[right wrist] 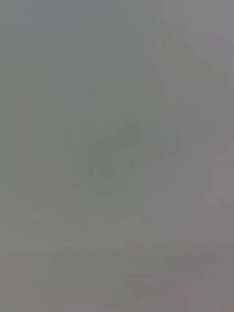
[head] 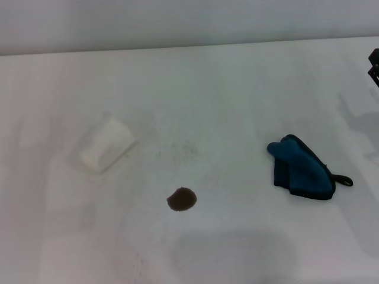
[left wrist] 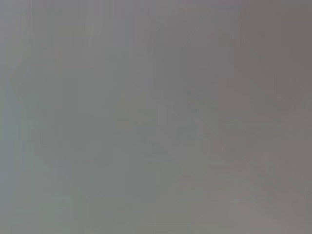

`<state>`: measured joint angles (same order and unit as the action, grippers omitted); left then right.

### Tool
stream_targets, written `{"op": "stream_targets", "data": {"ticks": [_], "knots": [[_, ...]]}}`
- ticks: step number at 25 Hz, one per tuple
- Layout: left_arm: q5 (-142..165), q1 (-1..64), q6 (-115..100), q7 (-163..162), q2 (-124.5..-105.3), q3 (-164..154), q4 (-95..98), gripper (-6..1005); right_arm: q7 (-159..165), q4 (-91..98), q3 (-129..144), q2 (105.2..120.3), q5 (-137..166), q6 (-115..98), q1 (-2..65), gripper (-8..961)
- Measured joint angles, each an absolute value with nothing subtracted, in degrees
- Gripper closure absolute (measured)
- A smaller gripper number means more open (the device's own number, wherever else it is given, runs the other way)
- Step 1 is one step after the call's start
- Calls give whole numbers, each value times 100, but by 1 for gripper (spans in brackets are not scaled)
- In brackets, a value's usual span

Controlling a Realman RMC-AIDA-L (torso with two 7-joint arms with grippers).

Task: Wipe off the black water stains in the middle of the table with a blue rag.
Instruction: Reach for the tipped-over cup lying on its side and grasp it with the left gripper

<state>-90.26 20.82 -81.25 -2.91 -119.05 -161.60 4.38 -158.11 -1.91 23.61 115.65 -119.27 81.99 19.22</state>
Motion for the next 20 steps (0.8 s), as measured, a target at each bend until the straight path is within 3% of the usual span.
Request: {"op": "stream_targets", "data": {"ticks": [20], "knots": [[-9109,2145,-8064,-281,-11915,-16148,481,117,-15860,-278,2028,11551,-11882,8217,1967,117]]}}
